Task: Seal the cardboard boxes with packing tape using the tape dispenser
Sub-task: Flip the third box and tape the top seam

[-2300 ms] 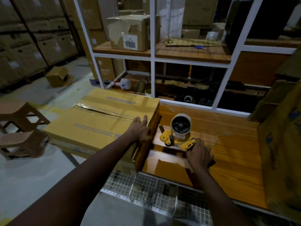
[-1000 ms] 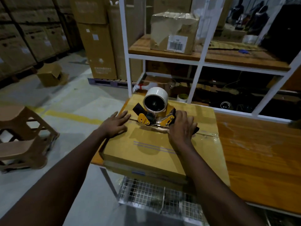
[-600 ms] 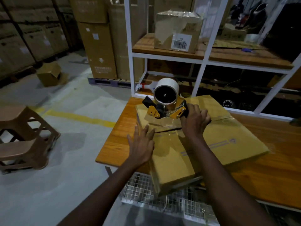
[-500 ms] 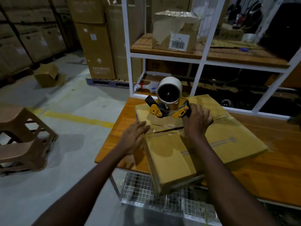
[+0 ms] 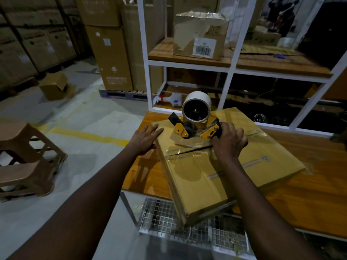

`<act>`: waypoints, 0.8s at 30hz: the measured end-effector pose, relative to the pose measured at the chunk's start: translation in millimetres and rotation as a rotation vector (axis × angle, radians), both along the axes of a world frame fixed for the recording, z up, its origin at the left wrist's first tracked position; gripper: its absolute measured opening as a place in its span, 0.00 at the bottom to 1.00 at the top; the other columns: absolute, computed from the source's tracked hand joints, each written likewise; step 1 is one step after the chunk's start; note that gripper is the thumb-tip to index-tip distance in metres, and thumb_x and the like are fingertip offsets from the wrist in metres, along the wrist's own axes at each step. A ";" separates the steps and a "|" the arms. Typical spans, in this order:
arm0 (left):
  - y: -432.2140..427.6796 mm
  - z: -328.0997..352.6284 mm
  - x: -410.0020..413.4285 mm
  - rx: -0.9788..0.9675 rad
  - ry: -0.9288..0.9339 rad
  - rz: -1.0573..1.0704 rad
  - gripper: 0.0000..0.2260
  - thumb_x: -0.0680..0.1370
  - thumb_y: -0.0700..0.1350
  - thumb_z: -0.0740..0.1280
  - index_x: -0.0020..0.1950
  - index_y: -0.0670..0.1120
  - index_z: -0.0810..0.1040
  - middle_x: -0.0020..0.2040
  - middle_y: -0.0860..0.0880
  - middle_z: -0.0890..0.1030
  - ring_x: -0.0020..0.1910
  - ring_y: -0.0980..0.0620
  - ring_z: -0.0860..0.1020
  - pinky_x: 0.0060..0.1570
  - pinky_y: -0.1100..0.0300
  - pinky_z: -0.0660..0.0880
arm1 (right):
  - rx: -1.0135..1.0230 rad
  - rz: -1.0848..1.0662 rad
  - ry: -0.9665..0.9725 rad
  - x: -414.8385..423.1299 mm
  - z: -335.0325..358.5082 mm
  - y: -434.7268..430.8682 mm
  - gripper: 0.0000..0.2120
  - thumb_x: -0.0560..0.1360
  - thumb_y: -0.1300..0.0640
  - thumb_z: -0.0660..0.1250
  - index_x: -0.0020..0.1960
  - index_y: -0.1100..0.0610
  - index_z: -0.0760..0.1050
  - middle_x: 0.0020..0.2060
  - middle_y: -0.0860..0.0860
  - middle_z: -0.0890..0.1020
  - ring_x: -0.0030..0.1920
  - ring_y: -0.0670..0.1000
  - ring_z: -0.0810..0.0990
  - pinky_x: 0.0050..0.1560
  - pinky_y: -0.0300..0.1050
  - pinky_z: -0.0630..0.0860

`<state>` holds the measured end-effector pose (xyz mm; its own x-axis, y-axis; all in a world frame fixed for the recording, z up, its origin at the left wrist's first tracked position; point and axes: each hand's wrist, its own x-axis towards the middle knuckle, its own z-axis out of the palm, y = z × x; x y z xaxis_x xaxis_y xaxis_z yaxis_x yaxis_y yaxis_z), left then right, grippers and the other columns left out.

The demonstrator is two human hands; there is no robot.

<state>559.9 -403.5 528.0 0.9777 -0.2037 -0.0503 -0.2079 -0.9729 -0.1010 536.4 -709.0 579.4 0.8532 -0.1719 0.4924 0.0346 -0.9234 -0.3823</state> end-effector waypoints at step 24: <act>-220.1 -25.7 -204.5 -0.139 -0.341 0.569 0.31 0.73 0.61 0.67 0.72 0.48 0.69 0.62 0.41 0.72 0.59 0.39 0.70 0.51 0.46 0.70 | 0.108 0.318 0.061 -75.1 15.2 -84.6 0.18 0.72 0.54 0.70 0.62 0.50 0.75 0.57 0.51 0.77 0.60 0.59 0.69 0.57 0.54 0.62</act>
<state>355.4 -623.6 502.3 0.8910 0.3656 0.2691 0.3622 -0.9299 0.0643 461.3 -793.6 594.7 0.9000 0.0587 0.4318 0.2879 -0.8240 -0.4880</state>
